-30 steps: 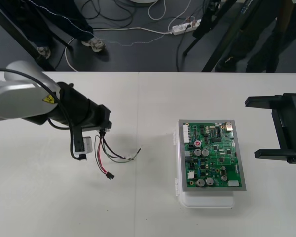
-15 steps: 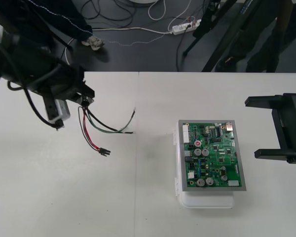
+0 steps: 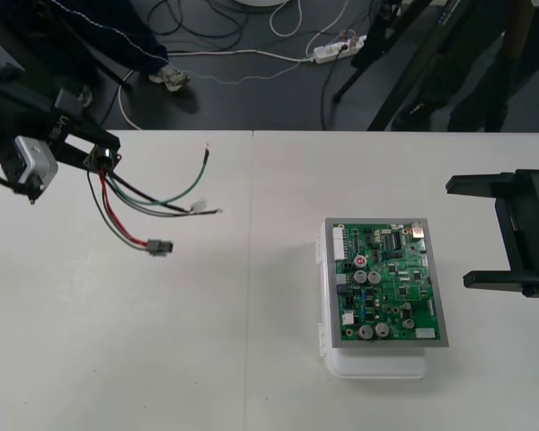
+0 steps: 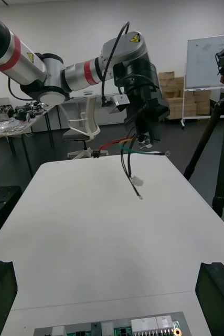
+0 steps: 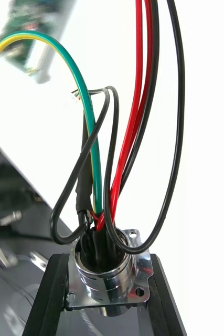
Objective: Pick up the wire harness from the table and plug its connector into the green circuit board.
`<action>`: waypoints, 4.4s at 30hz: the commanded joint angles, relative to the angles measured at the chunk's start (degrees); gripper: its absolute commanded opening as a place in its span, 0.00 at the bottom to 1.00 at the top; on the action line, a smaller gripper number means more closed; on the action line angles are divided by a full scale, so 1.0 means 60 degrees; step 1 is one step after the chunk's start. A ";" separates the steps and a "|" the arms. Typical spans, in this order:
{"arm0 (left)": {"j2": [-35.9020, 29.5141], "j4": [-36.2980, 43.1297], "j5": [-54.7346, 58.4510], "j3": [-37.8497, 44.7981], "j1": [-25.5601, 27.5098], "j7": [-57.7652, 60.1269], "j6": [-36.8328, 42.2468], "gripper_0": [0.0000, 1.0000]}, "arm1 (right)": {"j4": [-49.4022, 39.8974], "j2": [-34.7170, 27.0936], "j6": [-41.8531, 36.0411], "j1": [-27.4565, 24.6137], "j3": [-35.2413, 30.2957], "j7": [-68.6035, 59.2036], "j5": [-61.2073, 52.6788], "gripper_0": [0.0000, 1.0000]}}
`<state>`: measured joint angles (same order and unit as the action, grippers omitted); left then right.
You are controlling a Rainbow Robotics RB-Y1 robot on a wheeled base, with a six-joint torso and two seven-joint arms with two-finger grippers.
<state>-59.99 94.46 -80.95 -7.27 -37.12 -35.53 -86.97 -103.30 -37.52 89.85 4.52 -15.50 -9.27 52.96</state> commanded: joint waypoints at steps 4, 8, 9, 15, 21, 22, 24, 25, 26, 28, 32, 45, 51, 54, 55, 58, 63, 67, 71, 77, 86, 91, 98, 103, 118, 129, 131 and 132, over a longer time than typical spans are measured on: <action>0.1209 0.0912 0.0308 0.1842 0.0723 0.2758 -0.0505 0.00 | -0.0053 -0.0162 0.0024 0.0198 0.0020 0.0446 -0.0037 1.00; 0.1648 0.1367 0.0616 0.2223 0.1060 0.3974 -0.0505 0.00 | -0.0053 -0.0162 0.0024 0.0198 0.0020 0.0446 -0.0037 1.00; 0.1751 0.1484 0.0748 0.2282 0.1162 0.4296 -0.0505 0.00 | -0.0053 -0.0162 0.0024 0.0198 0.0020 0.0446 -0.0037 1.00; 0.2439 0.1865 0.1070 0.2487 0.1558 0.5732 -0.0505 0.00 | -0.0053 -0.0162 0.0024 0.0198 0.0020 0.0446 -0.0037 1.00; 0.3289 0.2026 0.1085 0.2721 0.1807 0.7065 -0.0505 0.00 | -0.0053 -0.0162 0.0024 0.0198 0.0020 0.0446 -0.0037 1.00; 0.3435 0.2040 0.1085 0.2765 0.1895 0.7314 -0.0505 0.00 | -0.0053 -0.0162 0.0024 0.0198 0.0020 0.0446 -0.0037 1.00; 0.3670 0.2055 0.1085 0.2809 0.2041 0.7709 -0.0505 0.00 | -0.0053 -0.0162 0.0024 0.0198 0.0020 0.0446 -0.0037 1.00; 0.3831 0.2070 0.1085 0.2824 0.2144 0.7914 -0.0505 0.00 | -0.0053 -0.0162 0.0024 0.0198 0.0020 0.0446 -0.0037 1.00; 0.3904 0.2084 0.1085 0.2824 0.2188 0.8032 -0.0505 0.00 | -0.0053 -0.0162 0.0024 0.0198 0.0020 0.0446 -0.0037 1.00; 0.4212 0.2143 0.1085 0.2824 0.2378 0.8500 -0.0505 0.00 | -0.0053 -0.0162 0.0024 0.0198 0.0020 0.0446 -0.0037 1.00; 0.4680 0.2231 0.1114 0.2809 0.2671 0.9203 -0.0505 0.00 | -0.0053 -0.0162 0.0024 0.0198 0.0020 0.0446 -0.0037 1.00; 0.5764 0.2656 0.1744 0.1696 0.3784 1.1518 -0.0505 0.00 | 0.0181 0.0218 0.0024 -0.0124 0.0298 0.0431 0.0109 1.00; 0.5779 0.2656 0.1978 0.0861 0.4048 1.1869 -0.0505 0.00 | 0.0123 0.0175 0.0024 -0.0095 0.0298 0.0402 0.0109 1.00; 0.5779 0.2656 0.2154 0.0451 0.4239 1.1987 -0.0505 0.00 | 0.0108 0.0057 0.0024 0.0052 0.0298 0.0358 0.0095 1.00; 0.5779 0.2656 0.2198 0.0304 0.4297 1.2016 -0.0505 0.00 | 0.0093 -0.0016 0.0024 0.0110 0.0298 0.0343 0.0080 1.00; 0.5779 0.2656 0.2359 -0.0091 0.4444 1.2118 -0.0505 0.00 | 0.0108 -0.0221 0.0024 0.0330 0.0283 0.0285 0.0080 1.00; 0.5779 0.2656 0.2550 -0.0809 0.4663 1.2280 -0.0505 0.00 | 0.0342 -0.0441 0.0024 0.0828 0.0283 0.0080 -0.0125 1.00; 0.5779 0.2670 0.2623 -0.1395 0.4810 1.2367 -0.0505 0.00 | 0.0562 -0.0470 0.0024 0.1326 0.0283 -0.0052 -0.0184 1.00; 0.5779 0.2685 0.2755 -0.1922 0.4868 1.2411 -0.0505 0.00 | 0.1075 -0.0485 0.0024 0.1956 0.0635 -0.0257 -0.0594 1.00; 0.5896 0.2875 0.2769 -0.2274 0.4854 1.2470 -0.0505 0.00 | 0.1705 -0.1027 0.0024 0.2161 0.2027 -0.0418 -0.2000 1.00; 0.5896 0.2890 0.2769 -0.2054 0.4956 1.2543 -0.0505 0.00 | 0.1719 -0.1276 0.0024 0.2088 0.2642 -0.0609 -0.2425 1.00; 0.5896 0.2890 0.2769 -0.1908 0.5030 1.2631 -0.0505 0.00 | 0.1324 -0.1393 0.0024 0.2132 0.2964 -0.0667 -0.2601 1.00; 0.5896 0.2890 0.2740 -0.1893 0.5044 1.2763 -0.0505 0.00 | 0.0972 -0.1378 0.0024 0.2337 0.3477 -0.0741 -0.3333 1.00; 0.5896 0.2890 0.2725 -0.1878 0.5044 1.2778 -0.0505 0.00 | 0.0884 -0.1378 0.0024 0.2483 0.4004 -0.0741 -0.3406 1.00; 0.5999 0.2890 0.2725 -0.1629 0.5059 1.2778 -0.0505 0.00 | 0.0372 -0.0660 0.0024 0.2733 0.4268 -0.0990 -0.3436 0.99; 0.6087 0.2890 0.2740 -0.1673 0.5059 1.2953 -0.0505 0.00 | -0.0009 -0.0382 0.0024 0.2776 0.4385 -0.1136 -0.3421 0.94; 0.6116 0.2890 0.2740 -0.1673 0.5059 1.2953 -0.0505 0.00 | -0.0068 -0.0382 0.0024 0.2776 0.4487 -0.1165 -0.3436 0.94; 0.6130 0.2890 0.2740 -0.1673 0.5059 1.2953 -0.0505 0.00 | -0.0112 -0.0382 0.0024 0.2776 0.4531 -0.1151 -0.3436 0.94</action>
<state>-24.87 109.52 -65.20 -18.38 -7.99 38.52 -88.42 -101.57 -40.39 89.85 19.31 9.95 -14.37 33.29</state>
